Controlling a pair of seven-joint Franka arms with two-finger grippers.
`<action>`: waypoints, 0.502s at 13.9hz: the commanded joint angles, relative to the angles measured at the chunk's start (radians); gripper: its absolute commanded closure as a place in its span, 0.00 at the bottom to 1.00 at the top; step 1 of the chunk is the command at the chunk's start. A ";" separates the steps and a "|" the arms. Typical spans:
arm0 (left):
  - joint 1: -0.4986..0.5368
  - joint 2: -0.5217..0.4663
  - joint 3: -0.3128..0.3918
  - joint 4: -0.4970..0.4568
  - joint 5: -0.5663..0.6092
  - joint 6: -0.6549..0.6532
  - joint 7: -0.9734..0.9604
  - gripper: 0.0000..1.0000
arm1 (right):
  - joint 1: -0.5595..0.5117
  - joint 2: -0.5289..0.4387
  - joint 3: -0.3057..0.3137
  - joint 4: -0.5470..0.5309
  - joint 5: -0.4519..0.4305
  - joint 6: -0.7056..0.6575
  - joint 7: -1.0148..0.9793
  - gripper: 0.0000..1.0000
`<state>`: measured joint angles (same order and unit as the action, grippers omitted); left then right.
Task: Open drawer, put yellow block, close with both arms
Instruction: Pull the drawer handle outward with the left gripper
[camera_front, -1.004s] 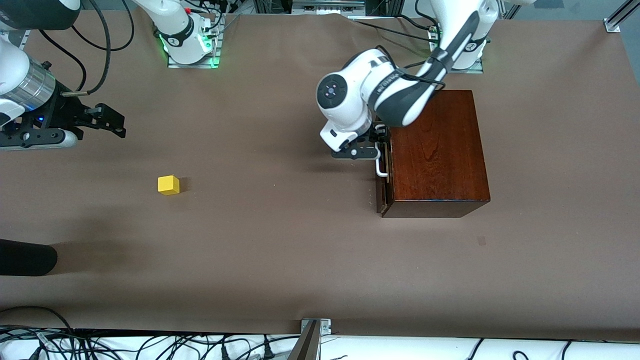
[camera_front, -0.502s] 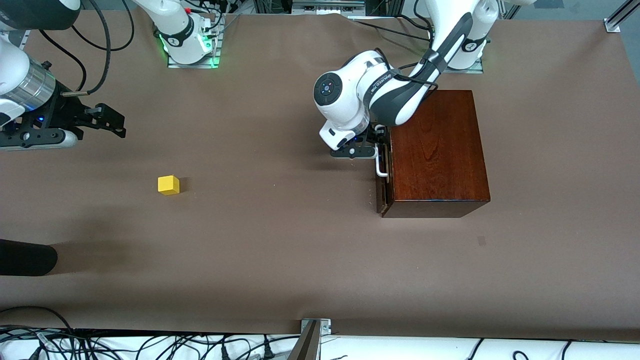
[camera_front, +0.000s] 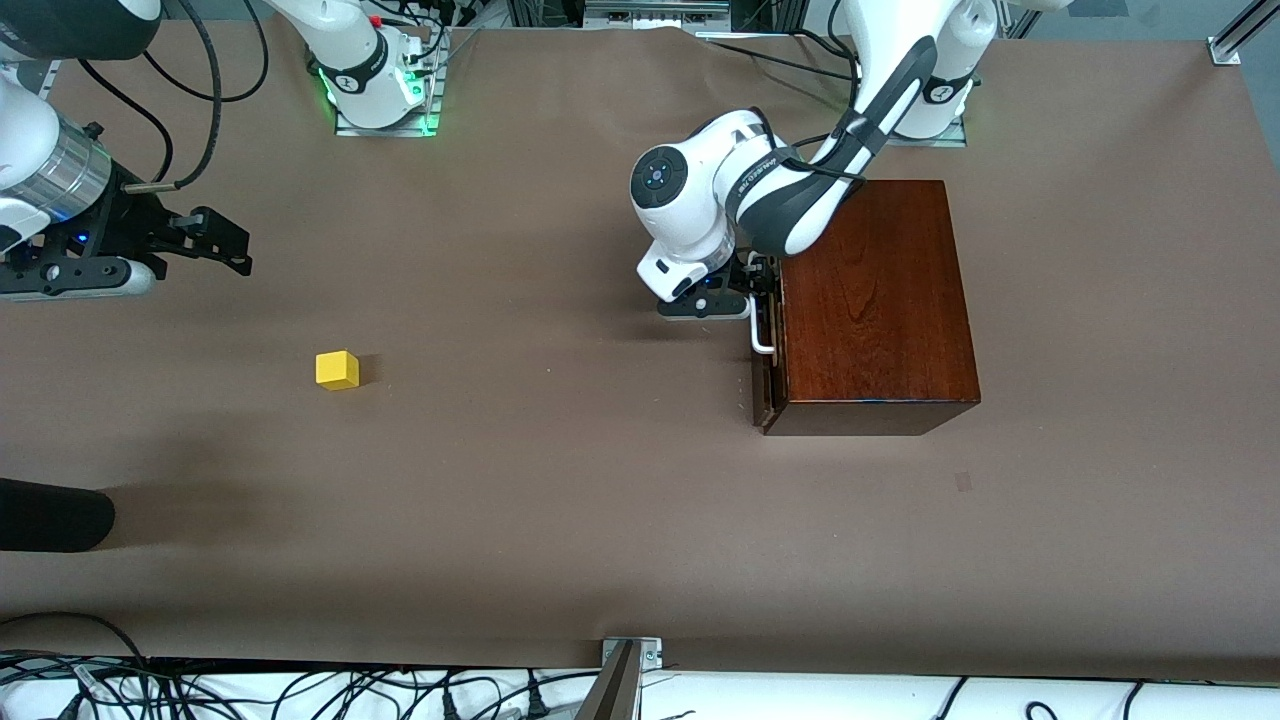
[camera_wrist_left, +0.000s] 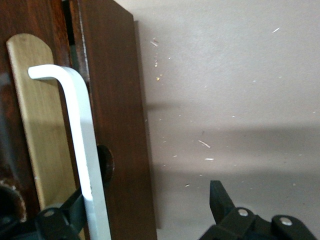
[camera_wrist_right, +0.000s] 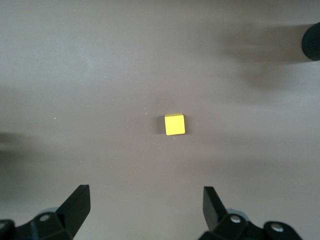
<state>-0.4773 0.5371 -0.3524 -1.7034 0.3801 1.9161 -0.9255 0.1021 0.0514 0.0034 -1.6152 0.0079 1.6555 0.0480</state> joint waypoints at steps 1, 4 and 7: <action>-0.027 0.017 0.000 0.005 0.022 0.070 -0.035 0.00 | -0.015 -0.007 0.012 0.005 0.017 -0.017 -0.007 0.00; -0.029 0.032 -0.002 0.014 0.017 0.124 -0.036 0.00 | -0.015 -0.007 0.012 0.005 0.015 -0.017 -0.008 0.00; -0.079 0.095 0.000 0.102 0.011 0.136 -0.045 0.00 | -0.015 -0.007 0.010 0.005 0.014 -0.017 -0.008 0.00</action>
<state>-0.5013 0.5527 -0.3519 -1.6945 0.3802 2.0178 -0.9423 0.1021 0.0514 0.0034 -1.6152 0.0079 1.6554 0.0480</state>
